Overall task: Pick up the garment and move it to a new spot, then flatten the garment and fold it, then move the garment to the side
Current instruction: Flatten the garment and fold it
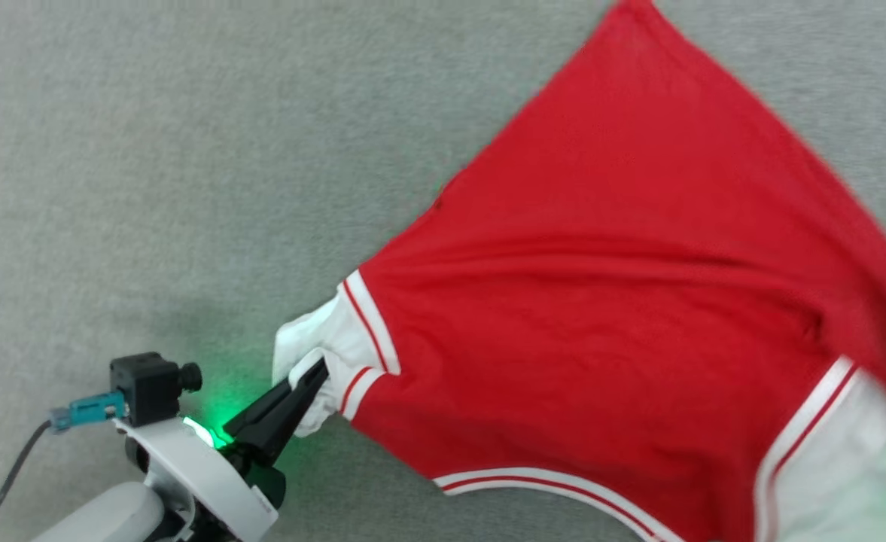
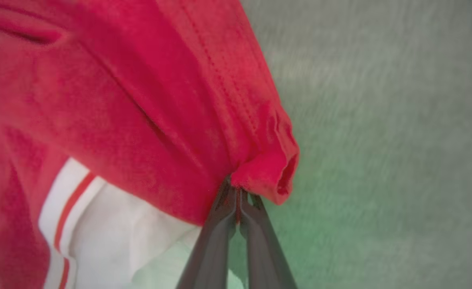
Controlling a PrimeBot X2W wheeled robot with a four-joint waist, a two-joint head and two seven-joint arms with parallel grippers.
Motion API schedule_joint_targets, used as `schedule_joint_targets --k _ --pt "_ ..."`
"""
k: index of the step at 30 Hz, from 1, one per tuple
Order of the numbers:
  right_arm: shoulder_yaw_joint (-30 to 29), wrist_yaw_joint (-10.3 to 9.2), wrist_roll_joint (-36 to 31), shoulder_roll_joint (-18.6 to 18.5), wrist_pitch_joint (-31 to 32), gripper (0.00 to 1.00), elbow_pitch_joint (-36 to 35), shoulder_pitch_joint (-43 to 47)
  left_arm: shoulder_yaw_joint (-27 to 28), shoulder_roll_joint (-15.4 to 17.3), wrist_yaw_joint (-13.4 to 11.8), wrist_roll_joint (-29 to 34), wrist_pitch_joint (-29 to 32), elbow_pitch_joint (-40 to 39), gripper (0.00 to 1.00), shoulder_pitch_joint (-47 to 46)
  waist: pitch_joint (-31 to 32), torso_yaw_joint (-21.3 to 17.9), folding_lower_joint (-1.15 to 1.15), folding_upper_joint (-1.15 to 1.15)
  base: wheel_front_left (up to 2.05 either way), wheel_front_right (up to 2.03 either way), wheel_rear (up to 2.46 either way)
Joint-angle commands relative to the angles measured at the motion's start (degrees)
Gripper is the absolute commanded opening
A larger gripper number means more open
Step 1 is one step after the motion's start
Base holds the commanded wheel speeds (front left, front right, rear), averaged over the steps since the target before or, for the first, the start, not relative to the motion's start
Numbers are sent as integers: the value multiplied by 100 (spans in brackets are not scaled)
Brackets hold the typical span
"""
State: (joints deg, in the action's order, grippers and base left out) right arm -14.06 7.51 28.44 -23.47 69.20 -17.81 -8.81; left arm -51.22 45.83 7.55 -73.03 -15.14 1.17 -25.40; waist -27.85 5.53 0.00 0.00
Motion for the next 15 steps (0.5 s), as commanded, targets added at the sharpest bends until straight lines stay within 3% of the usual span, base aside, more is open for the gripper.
schedule_joint_targets --k 1,7,15 --pt "142 -4 -23 324 53 0 -99 594 45 28 -13 8 6 4 0 106 315 -357 0 0 0 0 0" --pt "466 -3 -31 749 -166 0 -390 1662 37 76 -13 44 6 -26 0 184 402 -522 0 0 0 0 0" --pt "894 -3 -70 826 -560 0 -2 1863 -10 91 -13 26 6 4 0 159 467 -629 0 0 0 0 0"
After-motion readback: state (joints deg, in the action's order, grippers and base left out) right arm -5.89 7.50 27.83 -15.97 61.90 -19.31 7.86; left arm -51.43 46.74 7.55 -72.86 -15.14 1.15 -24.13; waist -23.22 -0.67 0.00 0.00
